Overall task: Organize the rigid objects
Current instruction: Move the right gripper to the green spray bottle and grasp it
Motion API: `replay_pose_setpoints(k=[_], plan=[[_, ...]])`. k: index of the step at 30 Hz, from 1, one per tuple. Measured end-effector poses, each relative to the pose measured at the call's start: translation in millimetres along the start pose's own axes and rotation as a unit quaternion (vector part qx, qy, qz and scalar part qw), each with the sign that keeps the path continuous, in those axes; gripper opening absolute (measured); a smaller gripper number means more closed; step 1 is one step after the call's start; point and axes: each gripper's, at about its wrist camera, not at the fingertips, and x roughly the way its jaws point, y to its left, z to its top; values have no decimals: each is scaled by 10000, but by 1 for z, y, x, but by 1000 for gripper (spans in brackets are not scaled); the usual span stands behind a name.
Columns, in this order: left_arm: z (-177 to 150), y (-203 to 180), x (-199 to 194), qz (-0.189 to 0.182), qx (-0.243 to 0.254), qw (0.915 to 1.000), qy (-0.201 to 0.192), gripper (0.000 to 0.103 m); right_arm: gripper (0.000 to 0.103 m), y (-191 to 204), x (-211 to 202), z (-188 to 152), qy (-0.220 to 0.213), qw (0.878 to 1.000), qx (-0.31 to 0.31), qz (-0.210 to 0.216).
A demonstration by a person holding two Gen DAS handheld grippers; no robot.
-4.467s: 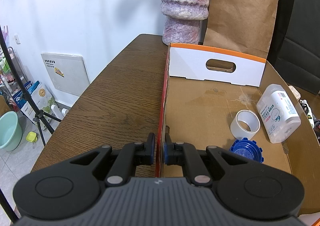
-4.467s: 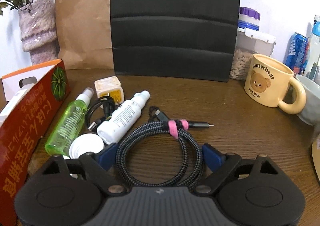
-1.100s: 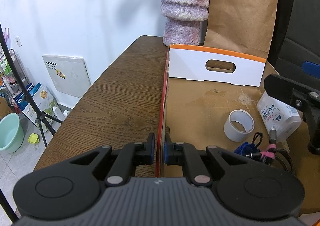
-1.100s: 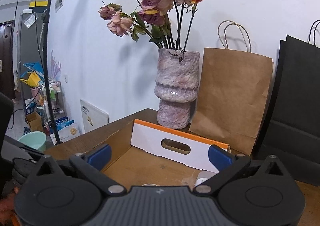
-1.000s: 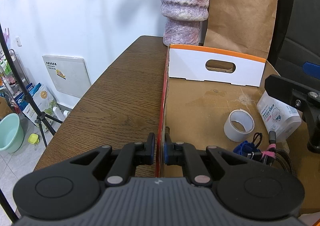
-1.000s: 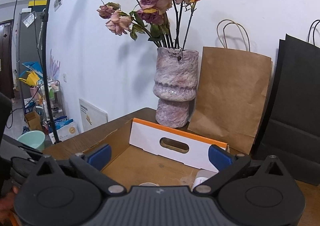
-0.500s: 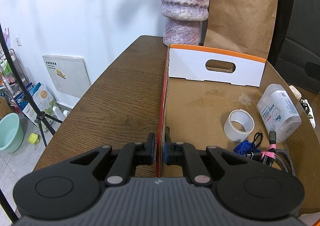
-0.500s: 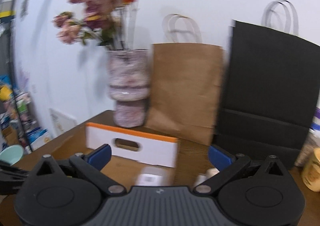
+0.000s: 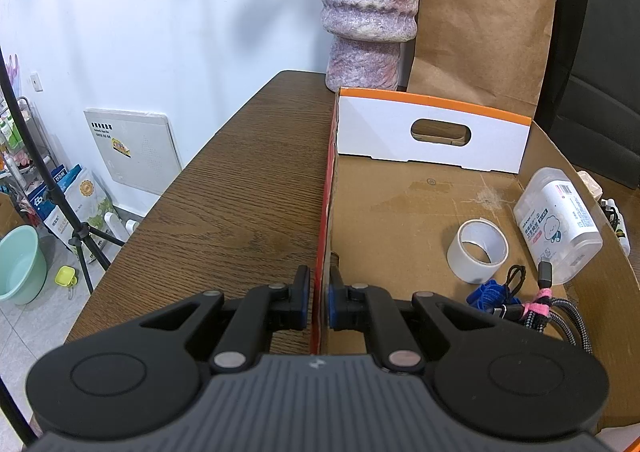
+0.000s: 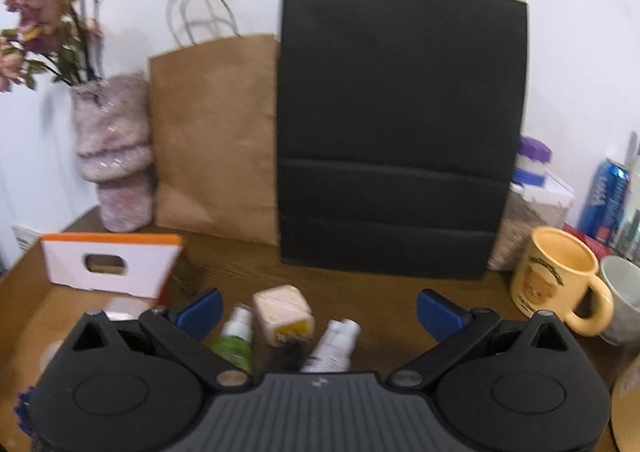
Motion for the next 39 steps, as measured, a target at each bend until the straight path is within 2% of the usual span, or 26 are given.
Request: replay_pose_setpoints(k=[4,9,15,17,19,20,26,39], plan=[[0,-1,0,0,1,10000,-2,10,103,-11,9,-7,173,9997,77,-164],[0,0,0,1,2,10000,-2,10,102,-10,11,-14,190,9998,18,-15],[0,0,0,0,1,10000,-1,10,71,16,9,-16,203,9976,-215,618],[0,0,0,0,-2,10000,0,10,50,25,11,-16,289,9962,-312,755],[0,-1,0,3,2,10000,-4,10,38,32,13,-18,453,9946,-390,844],[0,0,0,3,2,10000,-4,10,36,34,14,-19,496,9938,-396,908],[0,0,0,3,-1,10000,-2,10,36,42,20,-23,649,9901,-422,1173],[0,0,0,2,-1,10000,-1,10,33,47,45,-43,1111,9858,-445,1175]])
